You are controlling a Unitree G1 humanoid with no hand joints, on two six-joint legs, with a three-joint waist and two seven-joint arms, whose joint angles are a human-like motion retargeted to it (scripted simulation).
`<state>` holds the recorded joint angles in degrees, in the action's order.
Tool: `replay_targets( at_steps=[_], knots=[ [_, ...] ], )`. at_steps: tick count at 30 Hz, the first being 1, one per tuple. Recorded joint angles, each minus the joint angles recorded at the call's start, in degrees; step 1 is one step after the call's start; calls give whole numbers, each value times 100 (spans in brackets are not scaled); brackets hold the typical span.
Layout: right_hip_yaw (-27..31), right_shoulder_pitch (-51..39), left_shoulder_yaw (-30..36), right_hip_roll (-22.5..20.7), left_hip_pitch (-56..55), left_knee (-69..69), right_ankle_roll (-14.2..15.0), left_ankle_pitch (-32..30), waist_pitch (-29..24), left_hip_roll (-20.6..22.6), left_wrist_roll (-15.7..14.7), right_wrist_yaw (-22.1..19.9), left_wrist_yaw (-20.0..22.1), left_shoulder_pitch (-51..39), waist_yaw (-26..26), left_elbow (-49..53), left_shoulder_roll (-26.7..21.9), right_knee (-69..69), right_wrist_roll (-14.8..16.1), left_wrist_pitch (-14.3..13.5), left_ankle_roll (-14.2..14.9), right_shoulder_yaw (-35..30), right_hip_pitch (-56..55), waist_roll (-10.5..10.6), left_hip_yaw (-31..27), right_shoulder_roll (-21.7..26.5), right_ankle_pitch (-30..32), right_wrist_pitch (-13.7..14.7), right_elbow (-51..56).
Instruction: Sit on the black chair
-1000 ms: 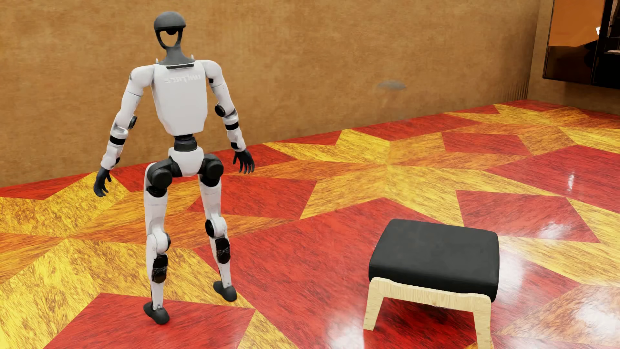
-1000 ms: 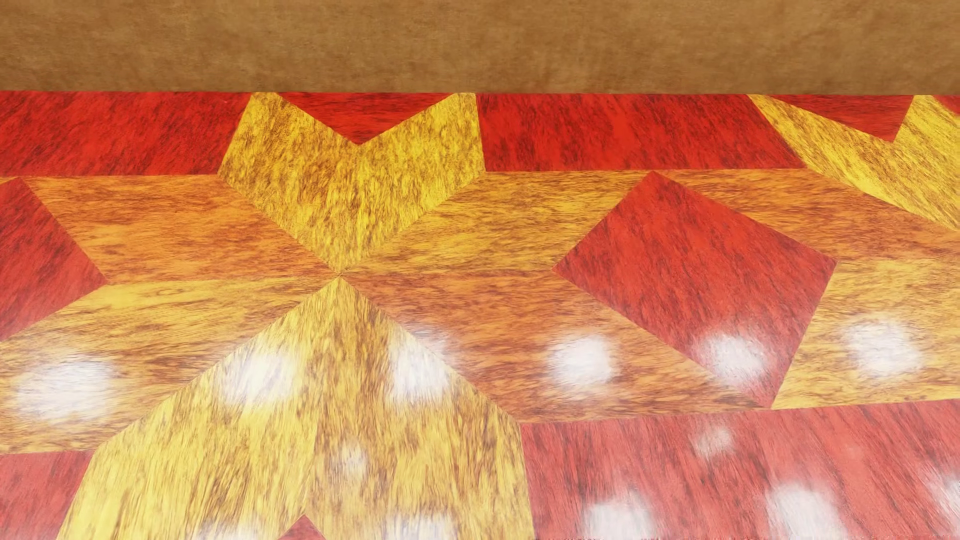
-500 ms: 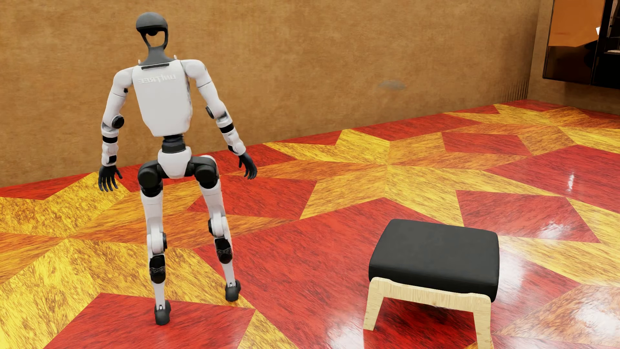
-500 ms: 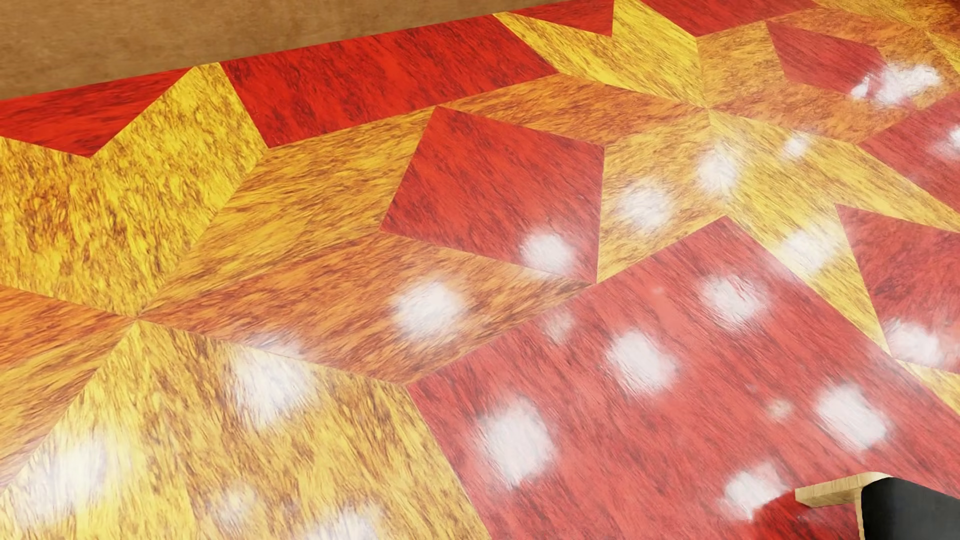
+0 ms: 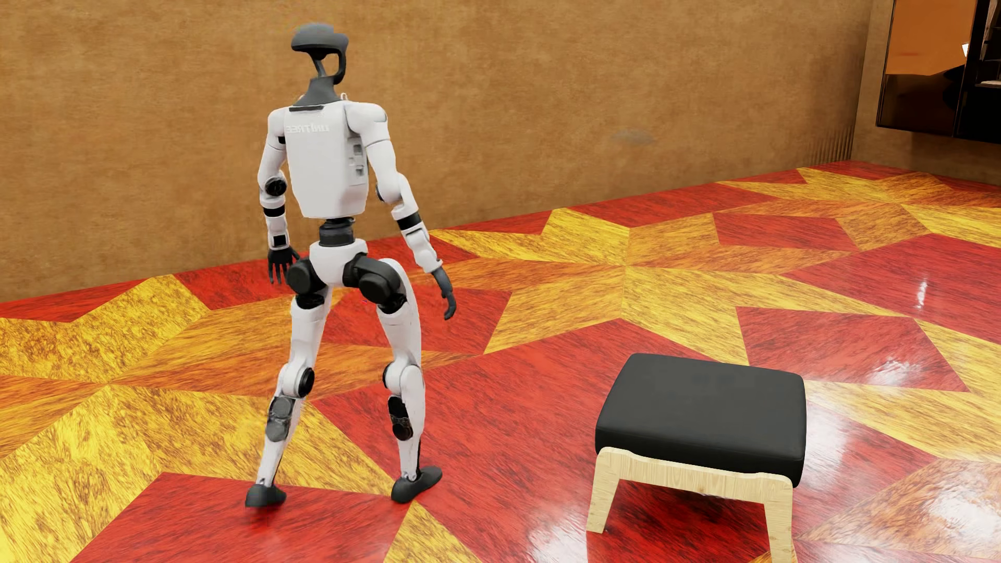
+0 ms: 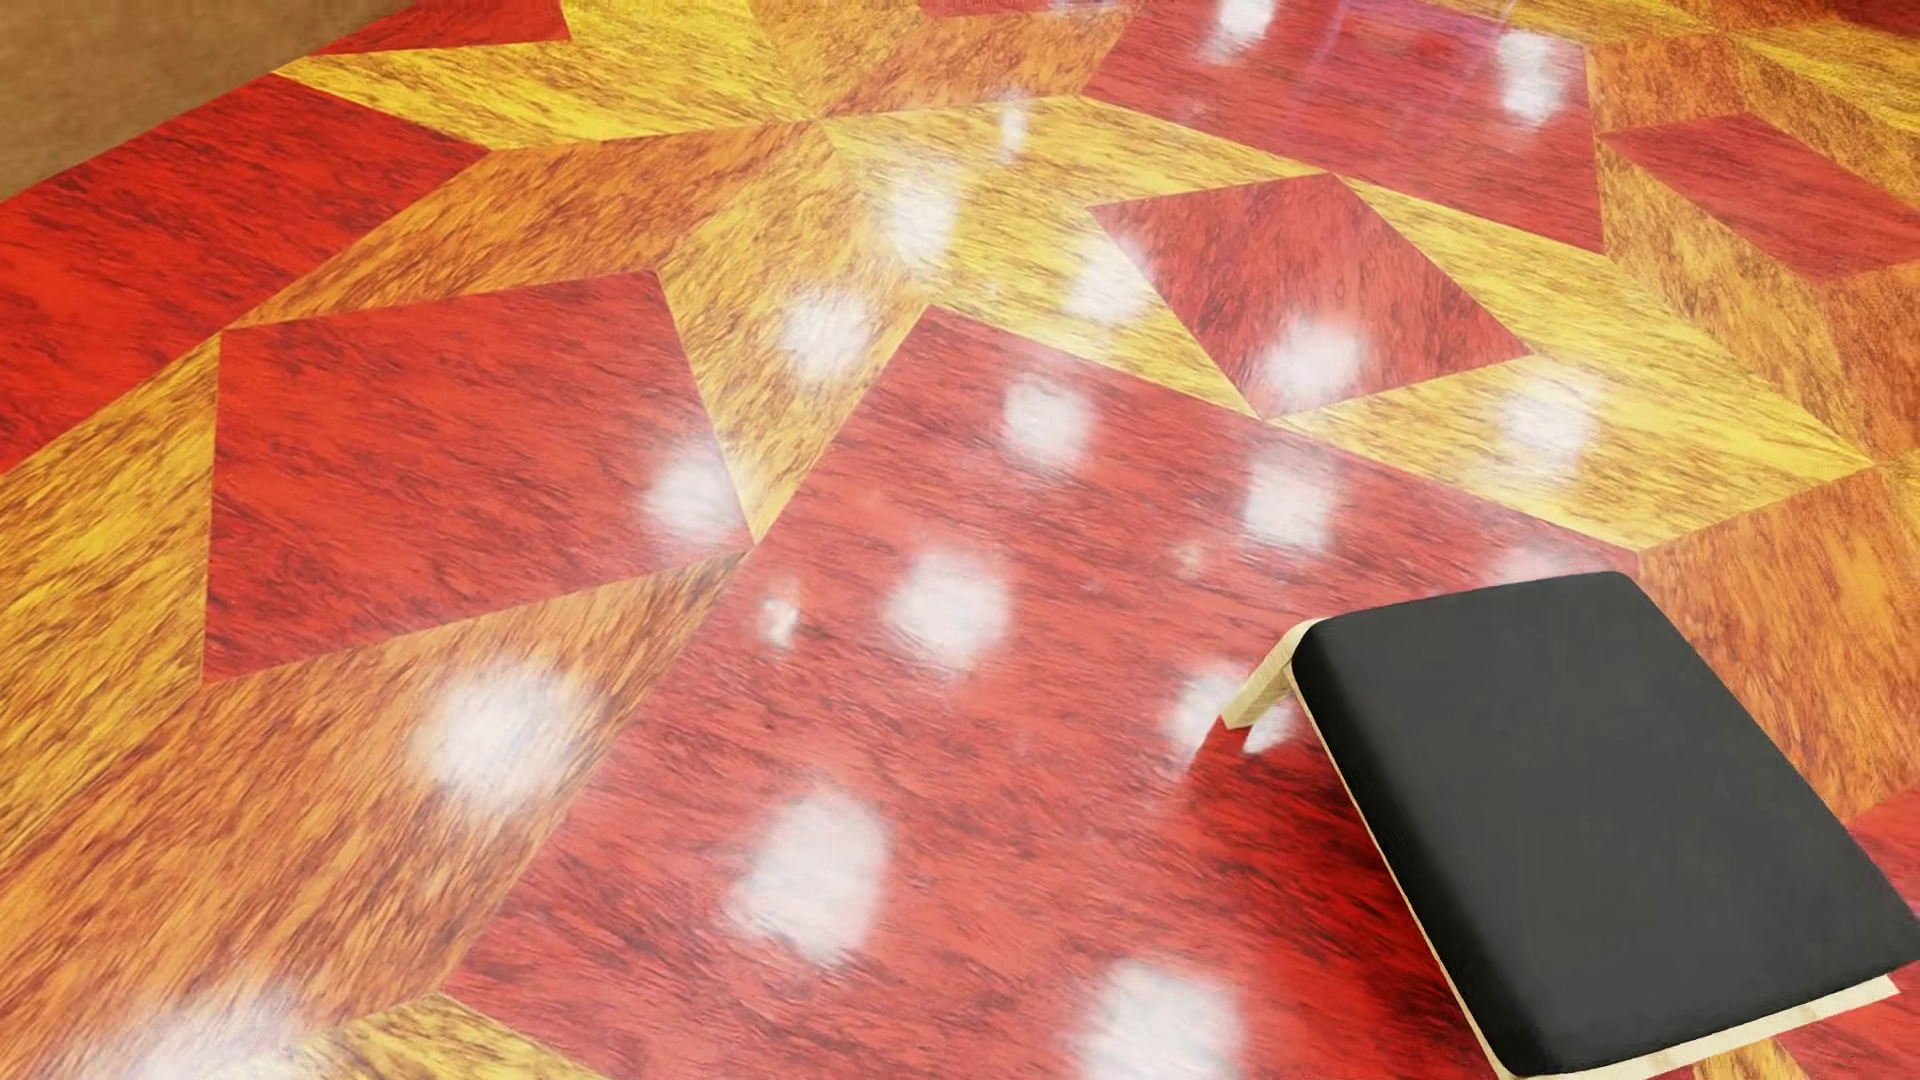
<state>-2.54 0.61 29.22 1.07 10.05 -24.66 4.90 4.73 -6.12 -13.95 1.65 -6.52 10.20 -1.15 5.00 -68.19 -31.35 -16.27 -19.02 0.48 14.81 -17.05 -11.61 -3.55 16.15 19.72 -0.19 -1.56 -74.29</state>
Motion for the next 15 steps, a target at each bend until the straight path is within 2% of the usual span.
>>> replay_targets(
  at_steps=[2, 3, 4, 5, 6, 7, 8, 10, 13, 15],
  knots=[
    [13, -17, 1, -156, -632, -1295, -292, -261, -86, -243, 2, -8, 30, -104, -130, -15, 62, 364, 53, 55, 143, 49, 420, -1, -293, 85, 23, -50, 45],
    [56, -62, -4, -189, -931, -1774, -337, -140, -164, -158, -100, -21, 107, -125, -218, -1, 147, 536, 144, 56, 130, -33, 658, 10, -523, 152, 30, -91, 45],
    [112, -85, 52, -229, -1202, -2081, -369, 96, -200, 70, -199, -20, 79, -123, -328, 4, 215, 696, 180, 60, -143, -127, 869, 7, -776, 201, 24, -139, 39],
    [146, -132, 45, -249, -1511, -2270, -390, 300, -242, 300, -98, -24, -33, -140, -427, 15, 258, 734, 214, 54, -344, -270, 1007, 17, -1017, 247, -43, -132, 37],
    [140, -201, -26, -255, -1882, -2356, -401, 370, -265, 480, 75, -12, -145, -151, -523, 44, 296, 607, 208, 29, -219, -390, 1030, 51, -1205, 300, -179, -101, 43],
    [129, -276, -89, -264, -2250, -2293, -434, 440, -286, 667, 156, 21, -198, -146, -595, 78, 324, 550, 200, 26, -131, -477, 1101, 78, -1355, 348, -283, -116, 79],
    [155, -340, -94, -285, -2561, -2034, -471, 527, -295, 880, 140, 26, -208, -143, -648, 66, 349, 581, 208, 37, -170, -550, 1220, 92, -1472, 378, -372, -143, 127],
    [171, -470, -162, -326, -2925, -938, -432, 462, -303, 1155, 204, 16, -268, -140, -716, 4, 353, 764, 231, 24, -168, -701, 1543, 115, -1530, 382, -469, -89, 204],
    [78, -614, -402, -420, -3034, 508, -522, 374, -360, 1384, 262, 53, -347, -97, -770, -55, 273, 855, 125, 86, -426, -880, 2035, 112, -1285, 362, -769, -53, 409],
    [3, -558, -452, -507, -3004, 395, -533, 97, -349, 1365, 215, 69, -328, -24, -787, -85, 232, 825, 79, 97, -40, -903, 2470, 105, -1196, 348, -922, -4, 475]
  ],
)
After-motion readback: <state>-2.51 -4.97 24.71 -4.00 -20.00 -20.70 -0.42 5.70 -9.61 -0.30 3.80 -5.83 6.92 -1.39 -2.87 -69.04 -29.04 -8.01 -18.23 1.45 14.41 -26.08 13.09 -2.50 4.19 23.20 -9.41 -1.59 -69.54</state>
